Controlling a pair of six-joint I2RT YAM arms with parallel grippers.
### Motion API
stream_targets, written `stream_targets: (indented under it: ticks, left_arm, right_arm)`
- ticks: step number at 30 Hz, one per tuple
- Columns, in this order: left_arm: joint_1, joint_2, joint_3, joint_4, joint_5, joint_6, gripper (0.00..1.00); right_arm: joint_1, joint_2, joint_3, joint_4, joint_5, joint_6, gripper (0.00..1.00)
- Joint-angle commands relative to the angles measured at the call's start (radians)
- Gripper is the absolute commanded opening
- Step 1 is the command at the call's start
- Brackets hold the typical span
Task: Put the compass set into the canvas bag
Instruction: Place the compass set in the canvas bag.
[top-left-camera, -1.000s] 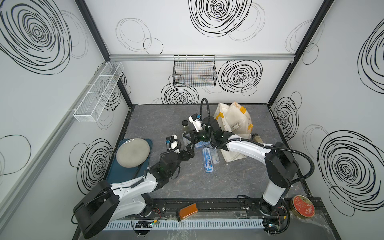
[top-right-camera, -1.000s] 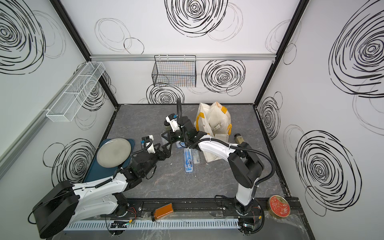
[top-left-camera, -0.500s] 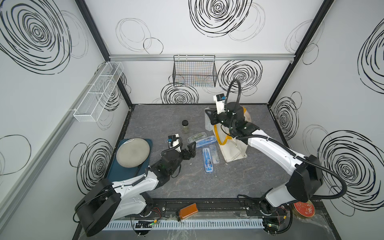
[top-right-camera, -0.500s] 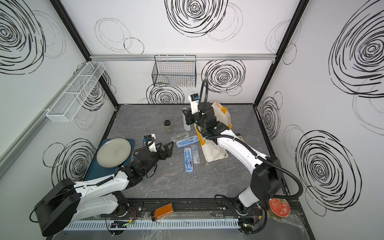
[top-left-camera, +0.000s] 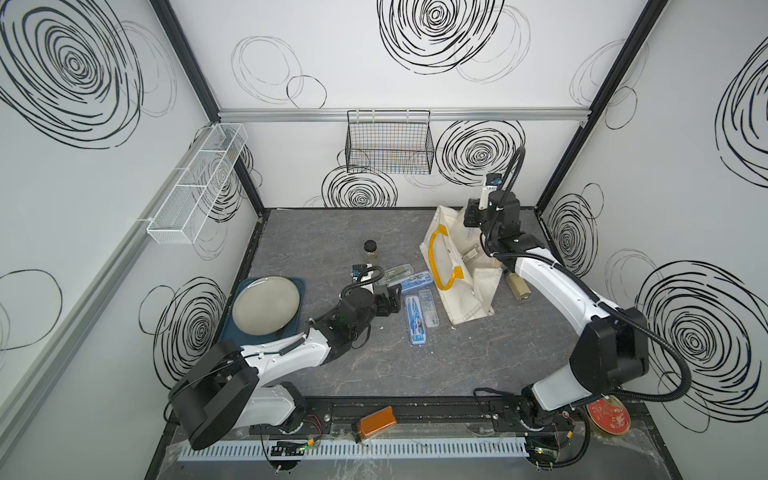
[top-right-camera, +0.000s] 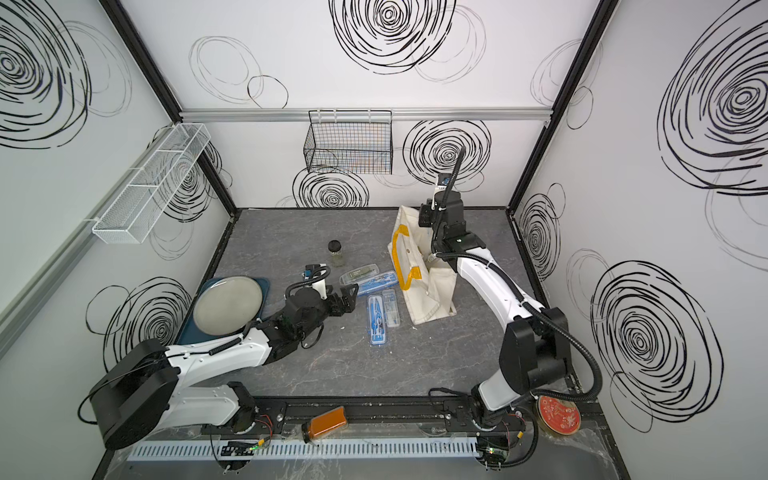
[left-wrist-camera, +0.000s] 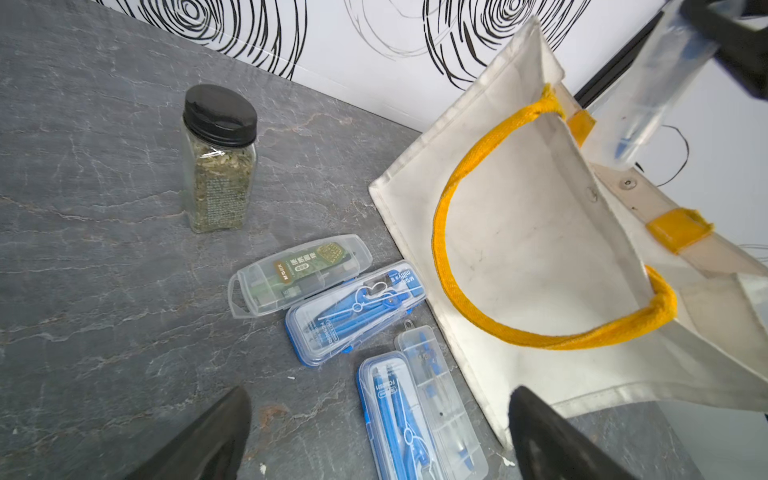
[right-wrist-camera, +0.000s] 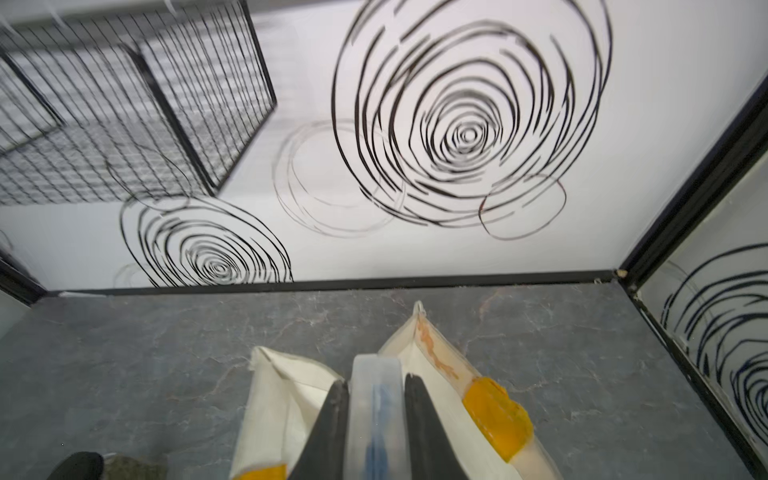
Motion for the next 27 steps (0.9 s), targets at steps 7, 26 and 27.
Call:
stream_targets:
  ticks: [7,26,27]
  left_arm:
    - [-0.024,0.027,0.038,0.013,0.012,0.01,0.99]
    - [-0.108,0.15,0.182,-0.26,-0.057,0.024,0.99]
    - [-0.124,0.164,0.201,-0.296,-0.066,0.029,0.99]
  right_arm:
    - [0.0,0.147,-0.03,-0.091,0.018,0.059,0.02]
    - [0.007,-0.045,-0.062,-0.102,-0.083,0.047,0.38]
    - [0.01,-0.064,-0.071,-0.095,-0.097,0.041,0.39]
